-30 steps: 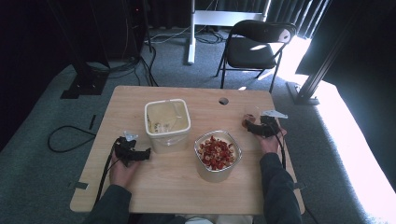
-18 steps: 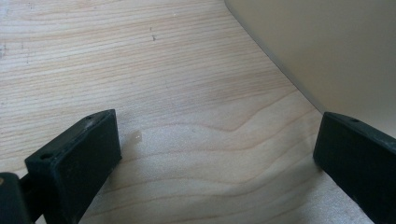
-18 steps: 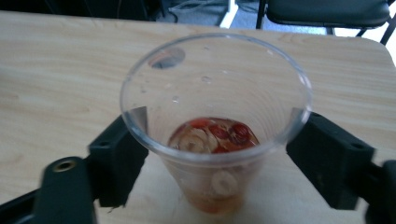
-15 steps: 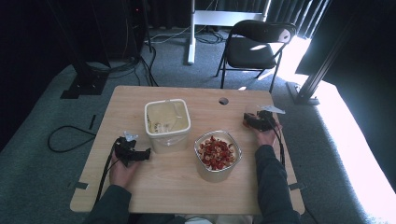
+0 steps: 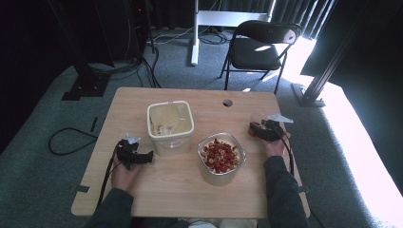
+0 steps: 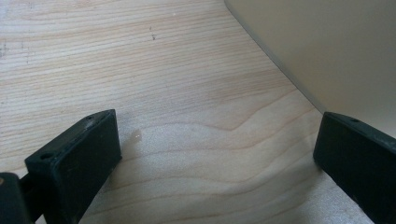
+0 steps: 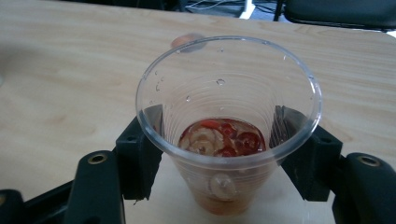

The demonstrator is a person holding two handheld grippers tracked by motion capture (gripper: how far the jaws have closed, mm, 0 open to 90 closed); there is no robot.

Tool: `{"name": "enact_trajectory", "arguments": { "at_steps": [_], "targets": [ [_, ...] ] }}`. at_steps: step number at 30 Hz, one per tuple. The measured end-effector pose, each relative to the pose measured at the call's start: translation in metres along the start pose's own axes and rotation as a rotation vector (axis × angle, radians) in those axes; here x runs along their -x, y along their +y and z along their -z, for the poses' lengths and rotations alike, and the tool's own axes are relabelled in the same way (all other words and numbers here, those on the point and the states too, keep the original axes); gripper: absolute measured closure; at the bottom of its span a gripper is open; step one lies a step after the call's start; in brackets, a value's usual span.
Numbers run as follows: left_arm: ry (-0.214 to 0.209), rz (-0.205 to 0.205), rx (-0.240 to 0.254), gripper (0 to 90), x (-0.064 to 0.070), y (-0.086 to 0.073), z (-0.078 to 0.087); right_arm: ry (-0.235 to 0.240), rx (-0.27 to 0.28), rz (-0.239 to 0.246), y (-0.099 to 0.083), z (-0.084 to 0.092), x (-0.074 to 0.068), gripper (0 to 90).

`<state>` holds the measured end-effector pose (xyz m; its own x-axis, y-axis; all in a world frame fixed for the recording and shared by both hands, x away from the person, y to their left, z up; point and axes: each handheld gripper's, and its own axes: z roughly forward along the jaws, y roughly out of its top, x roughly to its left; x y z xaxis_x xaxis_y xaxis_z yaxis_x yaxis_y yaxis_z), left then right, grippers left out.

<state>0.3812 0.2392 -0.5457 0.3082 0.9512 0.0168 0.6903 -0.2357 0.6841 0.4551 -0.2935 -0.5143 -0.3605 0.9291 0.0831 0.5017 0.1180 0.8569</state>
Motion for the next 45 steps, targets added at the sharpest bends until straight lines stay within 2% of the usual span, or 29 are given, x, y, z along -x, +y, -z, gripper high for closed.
{"name": "enact_trajectory", "arguments": {
  "at_steps": [9, 13, 16, 23, 27, 31, 33, 41, 45],
  "targets": [
    [0.0, 0.0, 0.0, 1.2, 0.0, 0.0, 0.0, 0.04, 0.001, 0.048, -0.026, 0.04, -0.017, 35.0],
    [-0.001, 0.0, -0.002, 1.2, 0.0, 0.0, 0.0, 0.07, 0.001, 0.072, -0.038, 0.057, -0.03, 34.5],
    [0.0, 0.0, -0.001, 1.2, 0.0, 0.0, 0.0, 0.099, 0.006, 0.07, -0.048, 0.07, -0.039, 33.9],
    [-0.001, 0.0, -0.001, 1.2, 0.0, 0.0, 0.0, 0.112, 0.021, 0.08, -0.067, 0.096, -0.053, 33.3],
    [-0.001, -0.001, -0.001, 1.2, 0.0, 0.0, 0.0, 0.101, 0.027, 0.101, -0.075, 0.107, -0.059, 33.0],
    [-0.003, -0.001, -0.001, 1.2, 0.0, 0.0, 0.0, 0.104, 0.029, 0.114, -0.079, 0.113, -0.063, 30.9],
    [-0.003, -0.002, -0.001, 1.2, 0.0, 0.001, 0.0, 0.104, 0.036, 0.102, -0.08, 0.112, -0.062, 30.4],
    [-0.003, -0.002, 0.0, 1.2, 0.0, 0.001, 0.0, 0.1, 0.031, 0.101, -0.08, 0.106, -0.059, 29.2],
    [-0.003, -0.002, 0.0, 1.2, 0.0, 0.0, 0.0, 0.095, 0.005, 0.113, -0.081, 0.099, -0.059, 31.2]
  ]
}}
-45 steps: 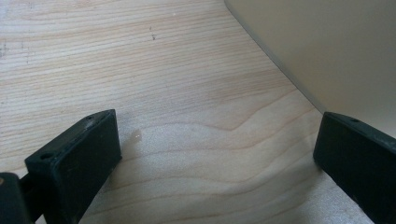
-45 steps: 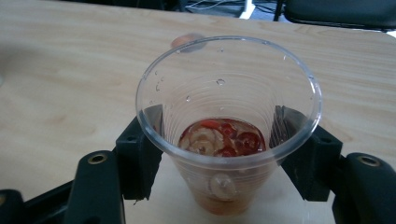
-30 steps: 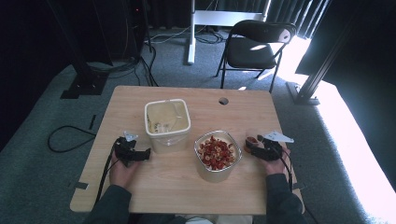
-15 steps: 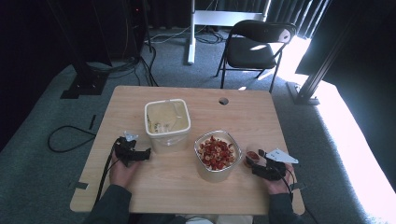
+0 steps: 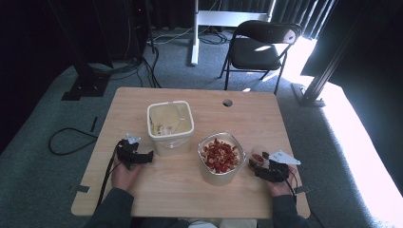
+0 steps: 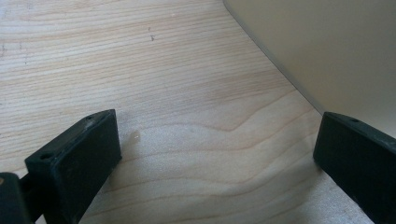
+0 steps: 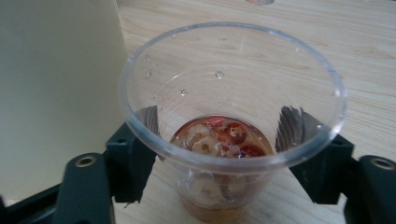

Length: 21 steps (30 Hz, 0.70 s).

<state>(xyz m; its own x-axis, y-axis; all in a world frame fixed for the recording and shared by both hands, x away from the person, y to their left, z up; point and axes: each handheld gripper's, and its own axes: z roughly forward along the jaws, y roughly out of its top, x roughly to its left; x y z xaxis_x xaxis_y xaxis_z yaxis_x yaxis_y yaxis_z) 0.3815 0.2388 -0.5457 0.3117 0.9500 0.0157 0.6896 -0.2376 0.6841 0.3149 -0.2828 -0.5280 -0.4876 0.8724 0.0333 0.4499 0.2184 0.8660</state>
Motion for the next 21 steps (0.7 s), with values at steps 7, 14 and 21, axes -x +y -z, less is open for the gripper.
{"name": "enact_trajectory", "arguments": {
  "at_steps": [7, 14, 21],
  "targets": [
    [-0.001, 0.0, 0.0, 1.2, 0.0, 0.0, 0.0, -0.01, 0.02, 0.005, 0.006, -0.001, 0.002, 42.5],
    [0.0, 0.0, 0.0, 1.2, 0.0, 0.0, 0.0, -0.015, 0.1, 0.021, 0.039, 0.015, -0.003, 44.2],
    [0.0, 0.0, 0.0, 1.2, 0.0, 0.0, 0.0, -0.029, 0.116, 0.057, 0.078, 0.029, -0.01, 44.1]
  ]
}}
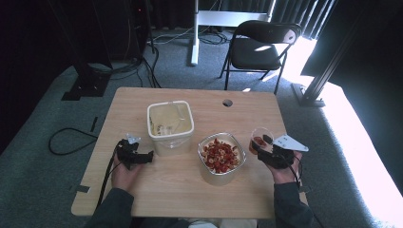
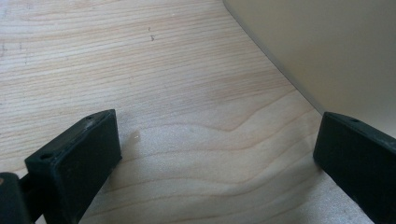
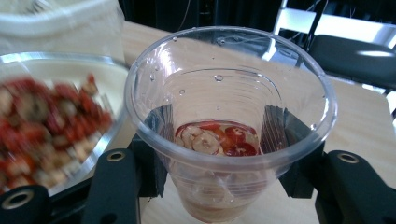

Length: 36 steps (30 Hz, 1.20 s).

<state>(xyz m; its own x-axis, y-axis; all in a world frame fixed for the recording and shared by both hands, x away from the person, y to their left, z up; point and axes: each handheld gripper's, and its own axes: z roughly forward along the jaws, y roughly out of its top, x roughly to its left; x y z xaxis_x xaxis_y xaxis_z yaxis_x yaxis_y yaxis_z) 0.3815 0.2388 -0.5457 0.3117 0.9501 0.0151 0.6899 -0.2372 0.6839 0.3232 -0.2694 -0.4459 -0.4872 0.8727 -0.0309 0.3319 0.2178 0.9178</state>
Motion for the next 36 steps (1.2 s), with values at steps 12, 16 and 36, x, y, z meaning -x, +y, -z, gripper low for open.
{"name": "enact_trajectory", "arguments": {
  "at_steps": [12, 16, 36],
  "targets": [
    [0.0, 0.0, 0.001, 1.2, 0.0, 0.0, 0.0, -0.104, -0.046, 0.277, 0.062, 0.006, -0.031, 44.0],
    [0.0, 0.0, 0.001, 1.2, 0.0, 0.0, 0.0, -0.125, -0.078, 0.361, 0.068, 0.004, -0.042, 44.1],
    [0.0, 0.0, 0.001, 1.2, 0.0, 0.0, 0.0, -0.237, -0.182, 0.766, 0.074, -0.009, -0.076, 44.4]
  ]
}}
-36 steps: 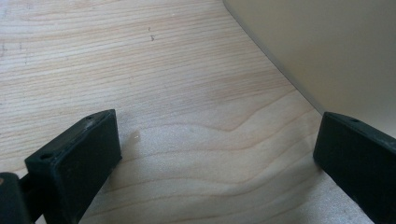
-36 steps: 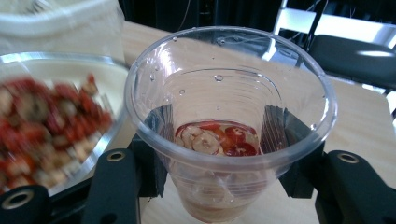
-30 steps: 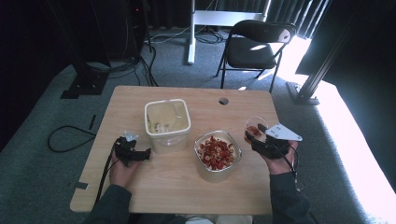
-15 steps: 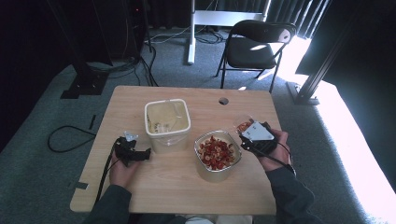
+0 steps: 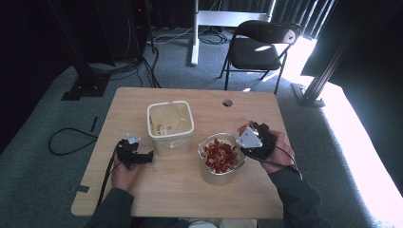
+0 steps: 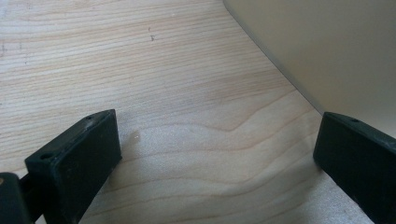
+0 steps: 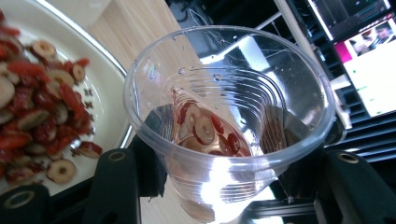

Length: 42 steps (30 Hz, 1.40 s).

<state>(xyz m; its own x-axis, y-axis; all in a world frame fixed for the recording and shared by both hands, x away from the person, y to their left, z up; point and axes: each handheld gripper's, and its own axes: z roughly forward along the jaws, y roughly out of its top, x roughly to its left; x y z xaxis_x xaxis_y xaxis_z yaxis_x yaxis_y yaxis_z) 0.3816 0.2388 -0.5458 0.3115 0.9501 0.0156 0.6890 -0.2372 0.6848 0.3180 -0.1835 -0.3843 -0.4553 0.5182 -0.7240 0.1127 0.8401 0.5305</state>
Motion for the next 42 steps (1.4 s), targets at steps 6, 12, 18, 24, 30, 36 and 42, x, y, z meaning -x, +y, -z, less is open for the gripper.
{"name": "enact_trajectory", "arguments": {
  "at_steps": [6, 12, 18, 24, 30, 36, 42],
  "targets": [
    [0.0, 0.0, 0.0, 1.2, 0.0, 0.0, 0.0, -0.047, -0.041, 0.144, 0.005, 0.0, -0.009, 44.4],
    [0.0, 0.0, 0.0, 1.2, 0.0, 0.0, 0.0, -0.101, -0.08, 0.331, 0.014, 0.0, -0.021, 44.5],
    [0.0, 0.0, 0.0, 1.2, 0.0, 0.0, 0.0, -0.152, -0.103, 0.49, 0.021, 0.001, -0.032, 44.6],
    [-0.001, 0.0, 0.0, 1.2, 0.0, 0.0, 0.0, -0.229, -0.128, 0.644, 0.026, 0.001, -0.042, 44.6],
    [0.0, 0.0, 0.0, 1.2, 0.0, 0.0, 0.0, -0.298, -0.143, 0.753, 0.028, 0.004, -0.05, 44.8],
    [0.0, 0.0, 0.0, 1.2, 0.0, 0.0, 0.0, -0.39, -0.163, 0.88, 0.027, 0.006, -0.057, 45.1],
    [-0.001, 0.0, 0.0, 1.2, 0.0, 0.0, 0.0, -0.445, -0.166, 0.955, 0.026, 0.007, -0.06, 45.1]
  ]
}}
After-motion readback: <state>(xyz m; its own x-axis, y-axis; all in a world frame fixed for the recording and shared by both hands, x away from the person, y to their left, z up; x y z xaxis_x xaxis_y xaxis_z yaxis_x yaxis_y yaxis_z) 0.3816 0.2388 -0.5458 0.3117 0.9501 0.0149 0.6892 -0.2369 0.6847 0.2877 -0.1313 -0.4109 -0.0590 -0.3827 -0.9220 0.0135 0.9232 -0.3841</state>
